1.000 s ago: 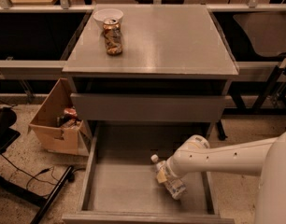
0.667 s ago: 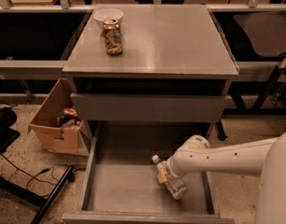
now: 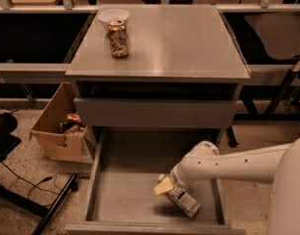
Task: Place blue plastic bottle into middle drawer
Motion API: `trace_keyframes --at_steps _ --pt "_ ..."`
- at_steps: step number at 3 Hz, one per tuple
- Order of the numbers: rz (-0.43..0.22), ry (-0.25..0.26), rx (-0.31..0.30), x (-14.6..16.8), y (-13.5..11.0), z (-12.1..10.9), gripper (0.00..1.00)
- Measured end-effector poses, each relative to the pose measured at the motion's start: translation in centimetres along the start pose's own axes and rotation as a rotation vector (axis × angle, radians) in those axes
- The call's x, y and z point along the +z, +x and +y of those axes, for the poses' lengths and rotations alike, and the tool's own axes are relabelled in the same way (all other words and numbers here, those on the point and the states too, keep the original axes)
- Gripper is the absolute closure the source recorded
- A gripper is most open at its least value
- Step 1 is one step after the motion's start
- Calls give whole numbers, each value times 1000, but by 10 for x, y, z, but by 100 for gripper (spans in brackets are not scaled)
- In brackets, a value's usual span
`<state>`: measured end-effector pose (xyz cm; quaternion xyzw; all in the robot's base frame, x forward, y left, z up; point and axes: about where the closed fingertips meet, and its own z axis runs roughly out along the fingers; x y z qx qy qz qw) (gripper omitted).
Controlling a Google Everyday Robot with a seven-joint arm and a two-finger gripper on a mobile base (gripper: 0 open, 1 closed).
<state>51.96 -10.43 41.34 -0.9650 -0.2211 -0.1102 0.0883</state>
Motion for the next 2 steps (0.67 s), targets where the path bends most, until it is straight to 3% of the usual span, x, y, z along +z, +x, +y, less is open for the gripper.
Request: trace_keyframes --at_steps 1,2 --pt "-2 6 -37 -18 17 -19 0" --pt "-4 27 -54 -61 39 -29 0"
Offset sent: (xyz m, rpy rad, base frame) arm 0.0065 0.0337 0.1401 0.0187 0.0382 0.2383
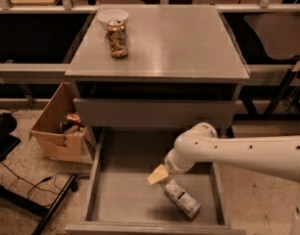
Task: Place blue plastic bottle into middle drawer
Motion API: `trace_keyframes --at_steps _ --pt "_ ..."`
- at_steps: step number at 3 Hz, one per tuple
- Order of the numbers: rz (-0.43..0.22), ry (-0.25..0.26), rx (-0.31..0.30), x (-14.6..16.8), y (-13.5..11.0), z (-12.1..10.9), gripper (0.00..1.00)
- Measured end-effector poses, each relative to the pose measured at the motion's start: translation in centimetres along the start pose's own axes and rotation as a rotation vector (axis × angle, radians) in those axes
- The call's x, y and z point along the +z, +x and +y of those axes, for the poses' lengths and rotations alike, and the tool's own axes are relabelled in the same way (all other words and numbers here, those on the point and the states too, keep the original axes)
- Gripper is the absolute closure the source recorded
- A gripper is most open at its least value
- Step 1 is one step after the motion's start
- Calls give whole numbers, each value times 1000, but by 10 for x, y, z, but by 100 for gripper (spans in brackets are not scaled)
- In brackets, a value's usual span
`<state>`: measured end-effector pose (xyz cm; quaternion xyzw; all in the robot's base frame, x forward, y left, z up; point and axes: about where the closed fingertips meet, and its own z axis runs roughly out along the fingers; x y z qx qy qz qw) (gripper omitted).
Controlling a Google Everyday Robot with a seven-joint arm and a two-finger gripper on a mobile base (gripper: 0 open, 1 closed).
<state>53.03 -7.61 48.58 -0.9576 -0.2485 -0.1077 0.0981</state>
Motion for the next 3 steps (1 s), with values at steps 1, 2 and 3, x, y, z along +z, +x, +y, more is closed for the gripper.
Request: trace_keyframes --at_steps 1,2,3 --pt "-6 35 -43 -68 6 -4 0" --pt "65 95 -55 -139 8 1 0" --pt "143 119 -131 -189 0 -1 0"
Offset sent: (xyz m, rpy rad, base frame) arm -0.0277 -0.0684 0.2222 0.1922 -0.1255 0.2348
